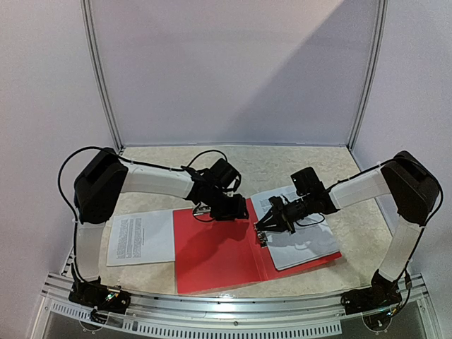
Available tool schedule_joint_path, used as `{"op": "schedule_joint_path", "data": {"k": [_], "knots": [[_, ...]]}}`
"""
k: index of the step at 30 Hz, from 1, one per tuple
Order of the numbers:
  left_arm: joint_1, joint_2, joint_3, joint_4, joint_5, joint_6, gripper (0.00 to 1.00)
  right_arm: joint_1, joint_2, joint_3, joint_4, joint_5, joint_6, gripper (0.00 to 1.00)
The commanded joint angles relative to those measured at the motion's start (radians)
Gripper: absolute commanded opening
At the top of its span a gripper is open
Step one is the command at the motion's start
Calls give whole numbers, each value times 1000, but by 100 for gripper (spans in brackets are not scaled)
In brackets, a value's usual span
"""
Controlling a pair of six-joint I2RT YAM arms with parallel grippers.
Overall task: Put the files into the folder
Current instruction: Clamp the file with the spring clip on the folder.
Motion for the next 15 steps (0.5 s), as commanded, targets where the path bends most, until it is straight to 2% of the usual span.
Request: {"op": "schedule_joint_path", "data": {"k": [1, 15], "knots": [[-15, 22, 36, -17, 21, -3, 54, 11, -12, -5, 33, -24, 3, 9], [-16, 37, 41, -20, 30, 1, 54, 13, -9, -5, 38, -30, 7, 12]]}}
